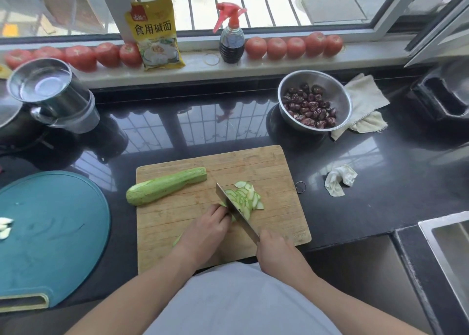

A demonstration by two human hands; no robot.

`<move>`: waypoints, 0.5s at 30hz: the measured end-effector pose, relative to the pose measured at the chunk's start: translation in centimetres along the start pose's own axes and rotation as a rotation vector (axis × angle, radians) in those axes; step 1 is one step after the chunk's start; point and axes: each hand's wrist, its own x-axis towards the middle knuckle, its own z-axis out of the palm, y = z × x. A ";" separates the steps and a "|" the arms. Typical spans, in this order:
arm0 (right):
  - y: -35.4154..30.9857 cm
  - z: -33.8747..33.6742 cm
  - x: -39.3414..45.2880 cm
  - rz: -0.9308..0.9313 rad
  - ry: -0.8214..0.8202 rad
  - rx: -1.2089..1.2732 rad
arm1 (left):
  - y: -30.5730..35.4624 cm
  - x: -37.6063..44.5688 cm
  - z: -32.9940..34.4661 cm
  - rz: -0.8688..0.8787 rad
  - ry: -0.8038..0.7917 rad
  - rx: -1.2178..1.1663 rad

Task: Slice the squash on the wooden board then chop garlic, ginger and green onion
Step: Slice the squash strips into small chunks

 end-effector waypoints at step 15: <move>-0.1 0.3 2.4 0.009 0.114 0.151 | -0.1 -0.7 0.2 -0.050 0.000 -0.058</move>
